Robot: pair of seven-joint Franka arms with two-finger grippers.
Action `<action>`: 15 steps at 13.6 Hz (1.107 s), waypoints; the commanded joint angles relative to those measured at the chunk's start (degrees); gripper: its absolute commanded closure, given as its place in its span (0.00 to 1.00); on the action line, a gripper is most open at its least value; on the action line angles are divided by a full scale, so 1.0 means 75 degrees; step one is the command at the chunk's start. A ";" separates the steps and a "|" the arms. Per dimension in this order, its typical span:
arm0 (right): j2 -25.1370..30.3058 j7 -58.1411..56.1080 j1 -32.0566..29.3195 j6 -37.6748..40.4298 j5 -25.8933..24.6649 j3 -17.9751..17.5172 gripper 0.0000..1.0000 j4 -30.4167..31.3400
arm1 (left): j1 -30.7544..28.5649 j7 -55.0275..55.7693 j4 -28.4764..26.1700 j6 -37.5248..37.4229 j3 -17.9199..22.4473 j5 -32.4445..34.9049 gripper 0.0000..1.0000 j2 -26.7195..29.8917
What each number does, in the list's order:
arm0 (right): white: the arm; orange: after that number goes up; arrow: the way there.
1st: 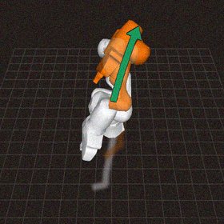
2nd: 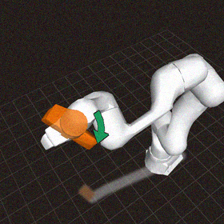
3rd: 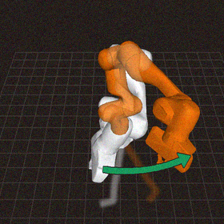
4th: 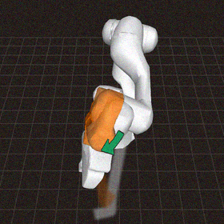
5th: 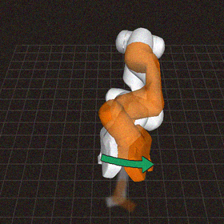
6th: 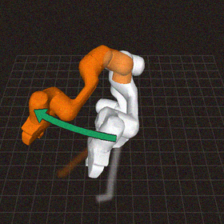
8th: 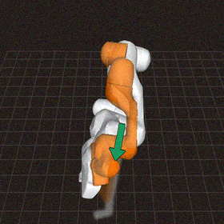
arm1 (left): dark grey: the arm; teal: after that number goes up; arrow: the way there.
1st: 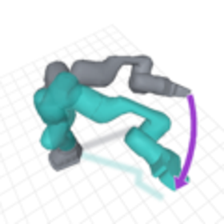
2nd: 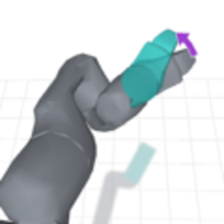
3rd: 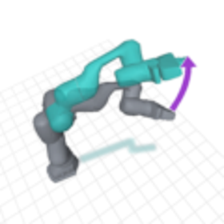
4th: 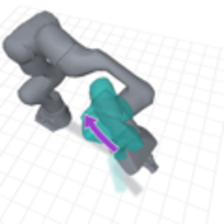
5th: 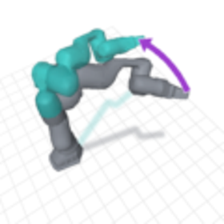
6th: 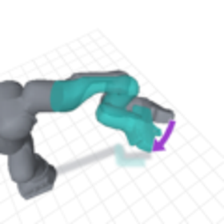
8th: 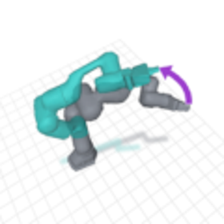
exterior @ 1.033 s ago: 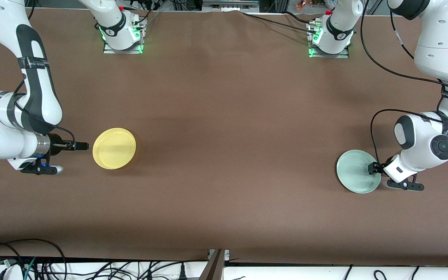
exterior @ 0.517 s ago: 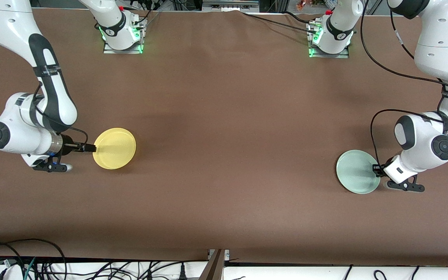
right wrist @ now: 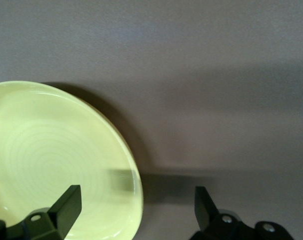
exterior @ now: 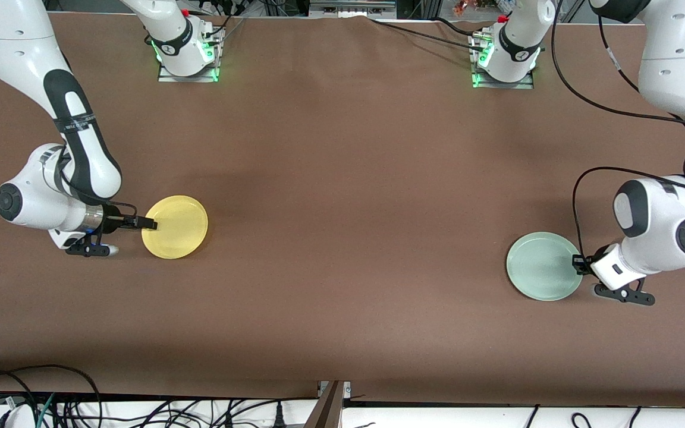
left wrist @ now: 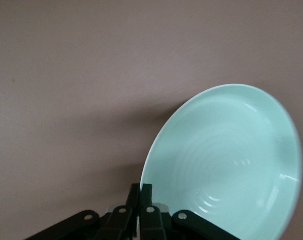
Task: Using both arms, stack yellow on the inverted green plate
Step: 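Lift and flip the green plate upside down with the left gripper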
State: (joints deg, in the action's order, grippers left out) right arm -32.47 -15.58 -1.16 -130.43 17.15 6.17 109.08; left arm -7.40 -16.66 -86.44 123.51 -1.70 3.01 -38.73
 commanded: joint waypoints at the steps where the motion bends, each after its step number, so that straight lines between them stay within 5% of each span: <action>1: 0.0017 -0.0290 -0.0103 -0.0094 0.0175 -0.0061 0.00 0.0034 | 0.0469 -0.0065 0.0812 -0.1067 0.0027 -0.0119 1.00 0.0241; 2: 0.0017 -0.0290 -0.0091 -0.0094 0.0175 -0.0061 0.00 0.0034 | 0.0680 0.0005 0.0814 -0.1115 0.0027 -0.0108 1.00 0.0404; 4: 0.0029 -0.0290 -0.0068 -0.0012 0.0175 -0.0061 0.60 0.0022 | 0.1113 0.0204 0.0826 -0.1221 0.0039 -0.0096 1.00 0.0663; 7: 0.0029 -0.0302 -0.0056 0.0000 0.0163 -0.0073 0.78 0.0010 | 0.2096 0.1103 0.0838 -0.1256 0.0074 0.0592 1.00 0.0816; 9: 0.0029 -0.0523 -0.0044 0.0000 0.0163 -0.0073 1.00 0.0010 | 0.2776 0.2331 0.0861 -0.1490 0.0074 0.1237 1.00 0.0851; 15: 0.0029 -0.0736 -0.0009 0.0000 0.0174 -0.0096 1.00 -0.0060 | 0.5166 0.5299 0.1400 -0.2662 0.0121 0.3697 1.00 0.0641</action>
State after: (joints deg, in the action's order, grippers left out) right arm -32.37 -19.86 -1.27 -130.32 17.36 5.75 108.92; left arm 25.68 17.79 -77.42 106.39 -2.22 25.53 -33.05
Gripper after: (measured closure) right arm 0.982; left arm 0.965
